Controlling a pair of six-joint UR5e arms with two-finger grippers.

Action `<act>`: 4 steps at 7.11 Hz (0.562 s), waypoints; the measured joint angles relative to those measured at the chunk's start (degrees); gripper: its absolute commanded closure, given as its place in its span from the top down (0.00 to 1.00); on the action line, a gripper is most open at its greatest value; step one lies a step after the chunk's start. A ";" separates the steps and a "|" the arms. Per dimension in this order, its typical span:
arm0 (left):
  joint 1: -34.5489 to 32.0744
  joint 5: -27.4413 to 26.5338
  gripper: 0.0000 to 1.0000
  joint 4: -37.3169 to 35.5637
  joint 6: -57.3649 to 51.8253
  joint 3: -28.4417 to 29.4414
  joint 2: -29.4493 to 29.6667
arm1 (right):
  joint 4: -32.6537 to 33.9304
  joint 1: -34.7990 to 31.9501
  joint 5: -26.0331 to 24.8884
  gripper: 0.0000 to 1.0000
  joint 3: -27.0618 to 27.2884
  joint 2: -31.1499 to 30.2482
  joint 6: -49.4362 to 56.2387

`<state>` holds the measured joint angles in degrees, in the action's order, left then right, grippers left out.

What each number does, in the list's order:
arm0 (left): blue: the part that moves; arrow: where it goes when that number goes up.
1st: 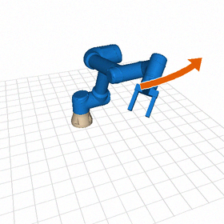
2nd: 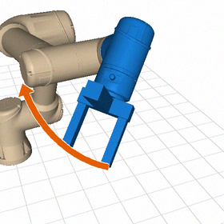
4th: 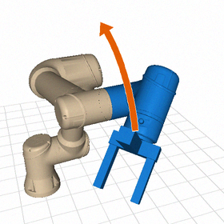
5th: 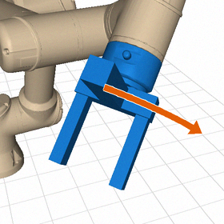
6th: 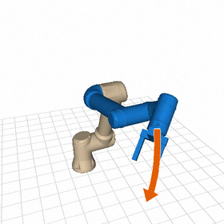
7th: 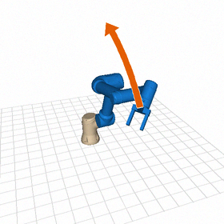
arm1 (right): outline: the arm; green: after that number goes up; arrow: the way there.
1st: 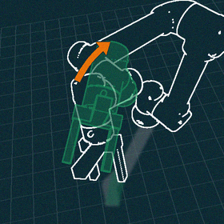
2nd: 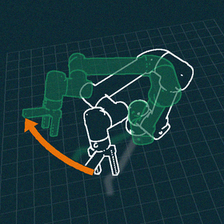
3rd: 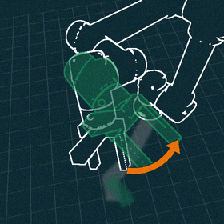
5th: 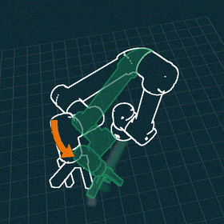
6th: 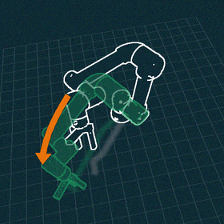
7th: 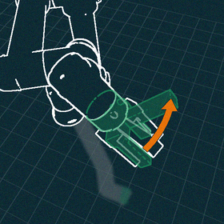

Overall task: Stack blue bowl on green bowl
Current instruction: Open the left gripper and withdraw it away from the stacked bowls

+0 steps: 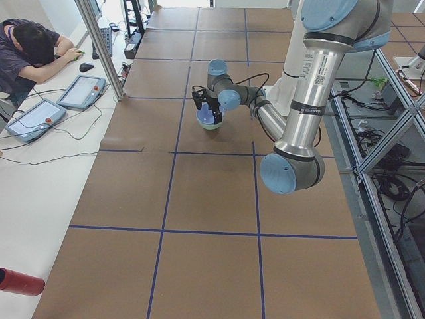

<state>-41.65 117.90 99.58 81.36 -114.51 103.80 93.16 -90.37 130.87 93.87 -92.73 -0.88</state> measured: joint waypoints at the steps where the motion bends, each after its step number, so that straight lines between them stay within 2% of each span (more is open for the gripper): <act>1: -4.67 3.13 1.00 0.00 -9.52 -0.57 -3.36 | 0.00 0.00 0.00 1.00 0.00 0.00 0.00; 4: -22.17 9.67 1.00 -0.88 -50.39 0.20 -16.71 | 0.00 0.00 0.00 1.00 0.00 0.00 -0.05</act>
<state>-63.82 127.57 98.70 30.98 -114.30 87.08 93.17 -90.38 130.87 93.86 -92.73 -0.93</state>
